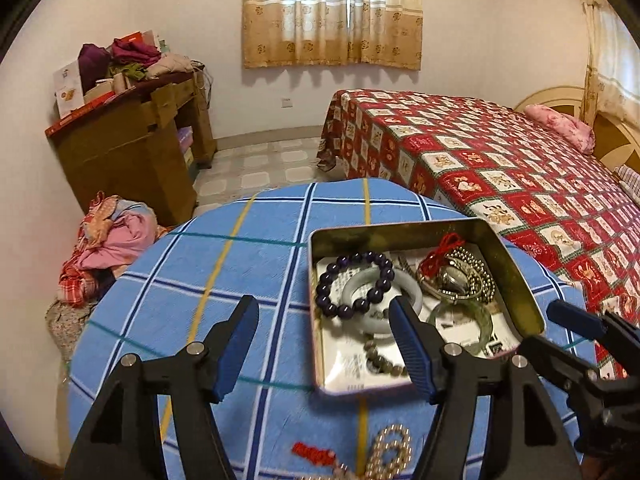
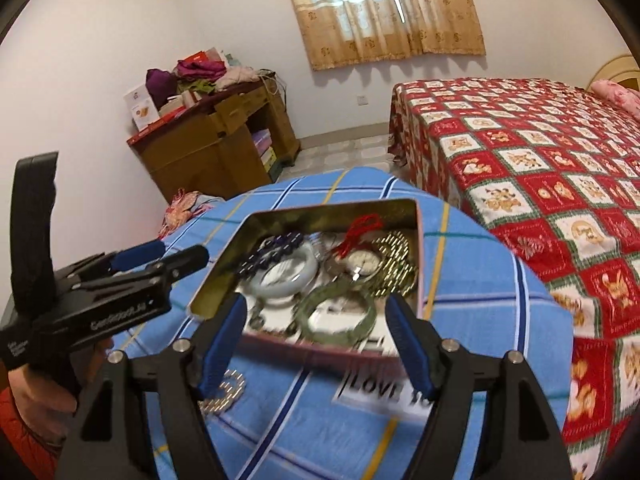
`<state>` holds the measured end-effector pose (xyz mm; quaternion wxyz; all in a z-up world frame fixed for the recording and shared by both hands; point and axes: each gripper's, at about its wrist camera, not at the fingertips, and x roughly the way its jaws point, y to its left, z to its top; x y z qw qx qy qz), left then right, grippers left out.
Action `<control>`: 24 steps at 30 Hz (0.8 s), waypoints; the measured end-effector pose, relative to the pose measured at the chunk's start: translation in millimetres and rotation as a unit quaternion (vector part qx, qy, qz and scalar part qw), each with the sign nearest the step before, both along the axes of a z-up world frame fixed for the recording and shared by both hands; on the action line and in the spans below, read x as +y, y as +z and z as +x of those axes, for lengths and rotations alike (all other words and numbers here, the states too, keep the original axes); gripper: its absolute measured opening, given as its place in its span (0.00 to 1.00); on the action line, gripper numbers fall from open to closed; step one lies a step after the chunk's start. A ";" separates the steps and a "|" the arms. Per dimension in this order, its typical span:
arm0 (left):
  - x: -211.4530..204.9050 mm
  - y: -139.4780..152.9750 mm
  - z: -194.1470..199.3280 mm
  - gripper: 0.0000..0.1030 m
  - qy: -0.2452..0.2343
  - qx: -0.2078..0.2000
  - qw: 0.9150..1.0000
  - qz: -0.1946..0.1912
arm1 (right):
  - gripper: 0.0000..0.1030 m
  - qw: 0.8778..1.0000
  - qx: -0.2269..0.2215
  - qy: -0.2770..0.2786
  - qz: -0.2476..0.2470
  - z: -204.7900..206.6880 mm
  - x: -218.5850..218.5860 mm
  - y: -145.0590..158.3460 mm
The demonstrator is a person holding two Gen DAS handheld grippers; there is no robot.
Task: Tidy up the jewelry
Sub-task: 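Reach the right gripper to the jade pendant with red tassel and close on it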
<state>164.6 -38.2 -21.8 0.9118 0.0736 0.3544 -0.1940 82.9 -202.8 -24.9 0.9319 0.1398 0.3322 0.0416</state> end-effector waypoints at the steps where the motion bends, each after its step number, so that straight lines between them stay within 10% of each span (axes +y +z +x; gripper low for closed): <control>1: 2.7 1.0 -2.4 0.66 0.003 0.001 1.000 0.000 | 0.73 1.000 0.003 0.005 0.004 -3.6 3.2 -0.4; 24: 115.6 -42.0 -64.1 0.66 0.081 0.099 0.988 -0.086 | 0.46 0.977 0.103 0.176 -0.058 -25.1 110.6 -67.1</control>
